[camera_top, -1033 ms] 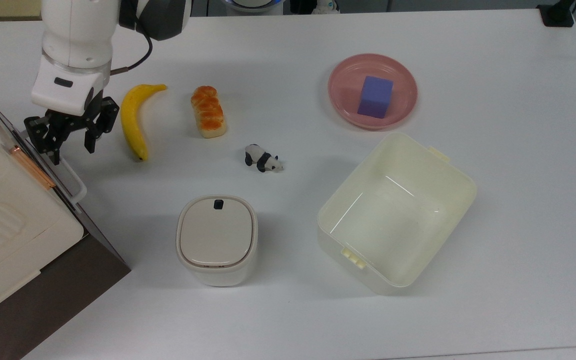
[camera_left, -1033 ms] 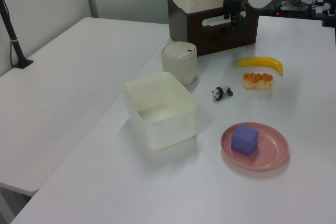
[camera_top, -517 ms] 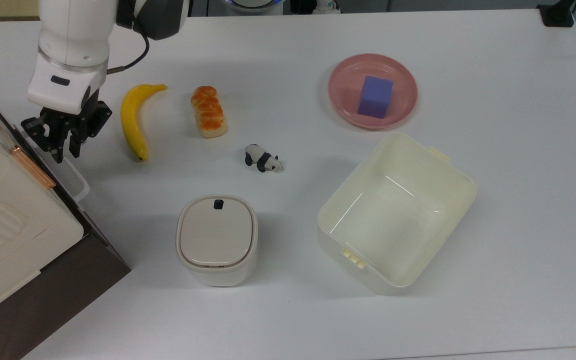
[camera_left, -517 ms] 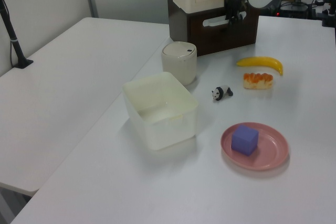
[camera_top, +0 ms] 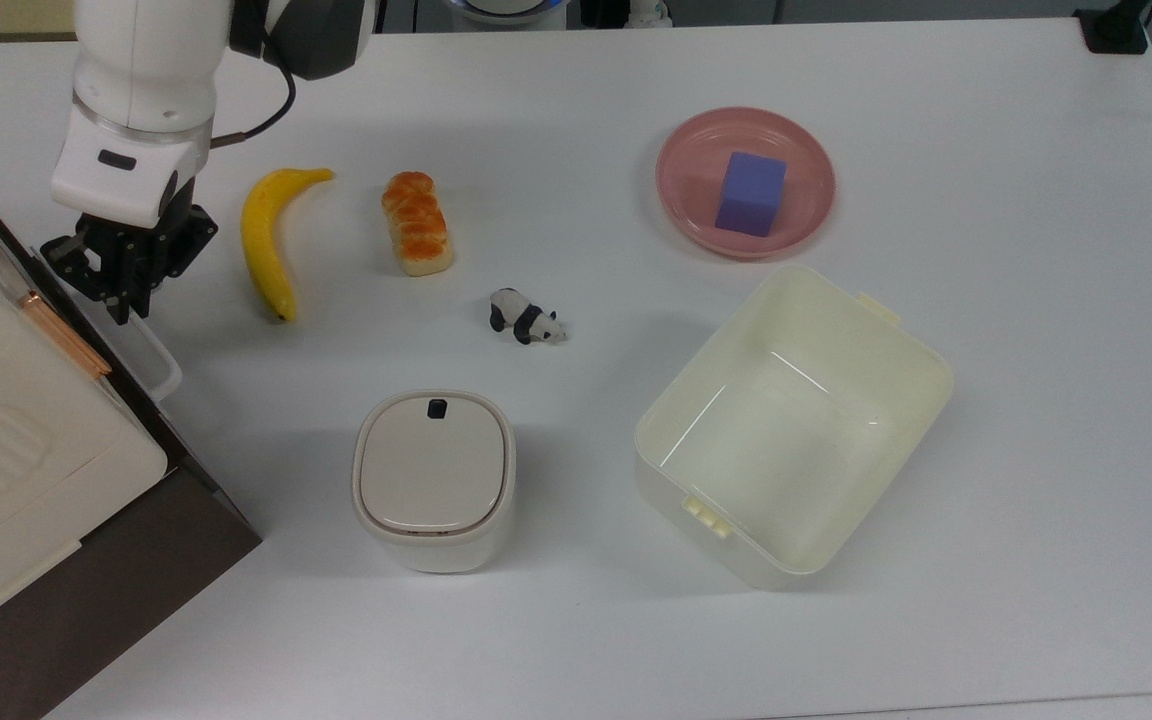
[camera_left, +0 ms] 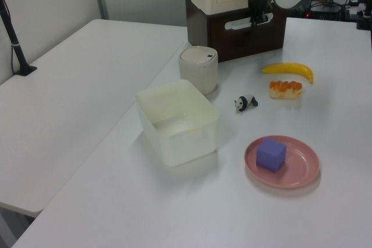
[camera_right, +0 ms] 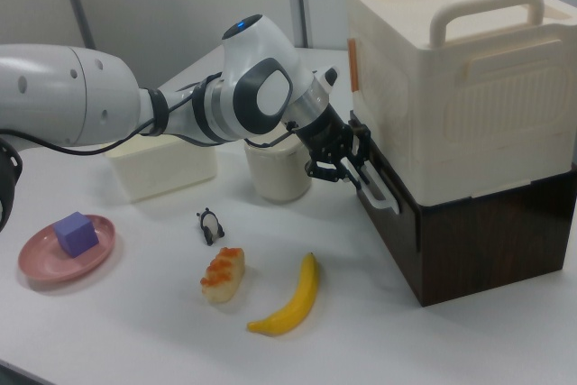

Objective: Slide the drawer open

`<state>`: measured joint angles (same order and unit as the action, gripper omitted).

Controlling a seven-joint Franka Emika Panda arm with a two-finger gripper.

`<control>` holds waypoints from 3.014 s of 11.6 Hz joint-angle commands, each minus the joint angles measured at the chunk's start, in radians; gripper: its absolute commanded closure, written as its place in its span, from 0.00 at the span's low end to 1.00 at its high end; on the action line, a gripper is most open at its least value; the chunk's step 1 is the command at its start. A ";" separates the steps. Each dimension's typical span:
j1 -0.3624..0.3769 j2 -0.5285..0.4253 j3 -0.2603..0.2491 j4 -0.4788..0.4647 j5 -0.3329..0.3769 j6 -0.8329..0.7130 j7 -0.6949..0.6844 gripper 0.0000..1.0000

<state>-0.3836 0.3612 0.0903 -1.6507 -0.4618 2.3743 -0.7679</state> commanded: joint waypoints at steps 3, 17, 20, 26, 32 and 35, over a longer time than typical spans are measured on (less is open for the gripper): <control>-0.047 0.009 0.000 -0.011 -0.069 0.045 -0.011 0.91; -0.147 -0.007 0.000 -0.107 -0.067 0.233 -0.153 0.93; -0.129 -0.016 0.011 -0.109 -0.061 0.223 -0.056 0.93; -0.081 -0.083 0.066 -0.126 -0.057 0.043 0.050 0.91; -0.074 -0.177 0.133 -0.164 0.015 -0.125 0.048 0.89; -0.074 -0.194 0.170 -0.161 0.055 -0.199 0.053 0.80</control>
<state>-0.4797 0.2360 0.2265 -1.7642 -0.4607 2.2178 -0.7587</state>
